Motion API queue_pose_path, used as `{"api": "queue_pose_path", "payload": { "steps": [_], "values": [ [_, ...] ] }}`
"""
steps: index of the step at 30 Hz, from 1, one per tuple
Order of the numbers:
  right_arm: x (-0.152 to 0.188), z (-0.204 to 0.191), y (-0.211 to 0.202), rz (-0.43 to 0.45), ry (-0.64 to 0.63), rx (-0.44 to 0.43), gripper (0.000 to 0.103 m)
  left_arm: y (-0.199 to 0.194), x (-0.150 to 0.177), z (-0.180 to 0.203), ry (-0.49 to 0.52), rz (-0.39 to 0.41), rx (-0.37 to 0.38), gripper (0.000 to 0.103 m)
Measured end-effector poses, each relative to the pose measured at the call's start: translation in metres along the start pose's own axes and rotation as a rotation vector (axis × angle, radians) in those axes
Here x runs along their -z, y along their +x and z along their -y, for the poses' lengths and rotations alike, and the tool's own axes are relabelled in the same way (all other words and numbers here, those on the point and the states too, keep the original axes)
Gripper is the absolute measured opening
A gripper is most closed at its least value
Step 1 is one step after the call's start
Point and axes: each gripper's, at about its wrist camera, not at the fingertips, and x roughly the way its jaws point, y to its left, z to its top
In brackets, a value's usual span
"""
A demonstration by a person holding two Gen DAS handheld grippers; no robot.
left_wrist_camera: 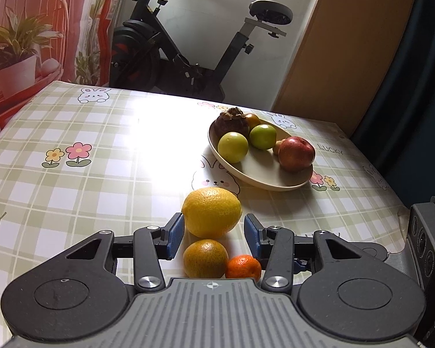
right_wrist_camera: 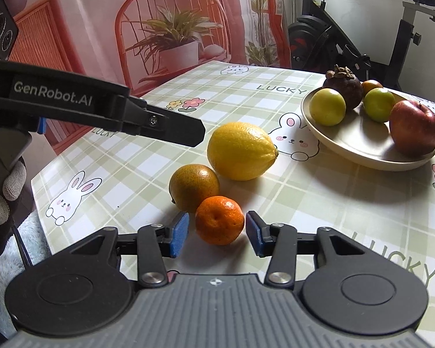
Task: Organize fruits
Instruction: 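Move the left tool to the small tangerine on the table, then close the left tool on the tangerine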
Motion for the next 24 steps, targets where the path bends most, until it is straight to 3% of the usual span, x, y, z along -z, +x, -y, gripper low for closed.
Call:
{"api": "queue_pose_path", "payload": {
  "steps": [24],
  "values": [
    [0.019, 0.017, -0.018, 0.058, -0.024, 0.044, 0.04, 0.029, 0.022, 0.046, 0.092, -0.105, 0.112, 0.045]
  ]
}}
